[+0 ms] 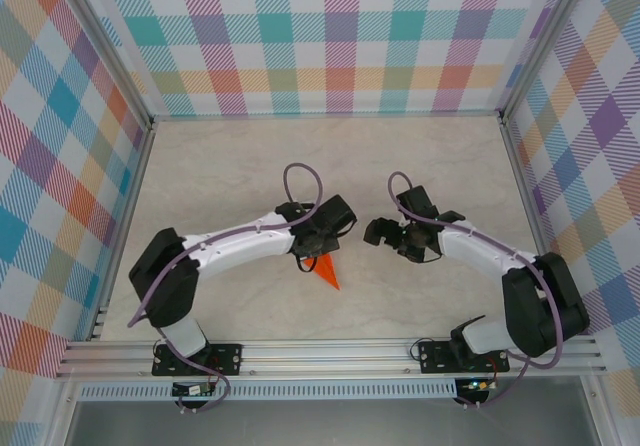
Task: Fold a paper plane with a square sheet of paper (pick it up from the middle)
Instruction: Turn over a paper plane at the center of the table, then move the paper plane to the center of the table.
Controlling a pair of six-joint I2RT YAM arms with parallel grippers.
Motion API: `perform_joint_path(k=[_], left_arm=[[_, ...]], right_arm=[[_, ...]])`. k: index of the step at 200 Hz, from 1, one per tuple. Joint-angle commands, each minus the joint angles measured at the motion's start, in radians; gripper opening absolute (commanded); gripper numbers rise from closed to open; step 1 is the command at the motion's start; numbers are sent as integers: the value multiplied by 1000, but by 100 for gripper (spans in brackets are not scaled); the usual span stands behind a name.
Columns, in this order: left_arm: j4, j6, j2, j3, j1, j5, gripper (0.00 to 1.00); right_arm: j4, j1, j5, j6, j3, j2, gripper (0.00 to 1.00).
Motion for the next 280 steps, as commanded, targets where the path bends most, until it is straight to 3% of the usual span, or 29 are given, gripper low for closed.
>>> perform_joint_path(k=[1,40,99,141,161,194,231,280], left_arm=[[178,154,-100,-57,36,74,4],[522,162,-167,-264,95,254,4],[927,55,-126,-537,126,336,1],[935,-13,-158,-632,127,259,0],[921,-37,-203,-675,126,201,0],[910,-37,-229,-695,126,196,0],[897,-37,-212,-688,127,196,0],[867,-37,-201,-683,126,189,0]], right_arm=[[23,-11,-47,-22,27,-57,97],[124,-5,-276,-55,44,-49,84],[143,55,-303,-92,55,9,70],[130,141,-253,-80,81,80,51],[127,185,-221,-73,97,108,49],[110,251,-196,-82,138,166,45],[70,302,-137,-80,174,218,46],[19,317,-80,-80,204,271,54]])
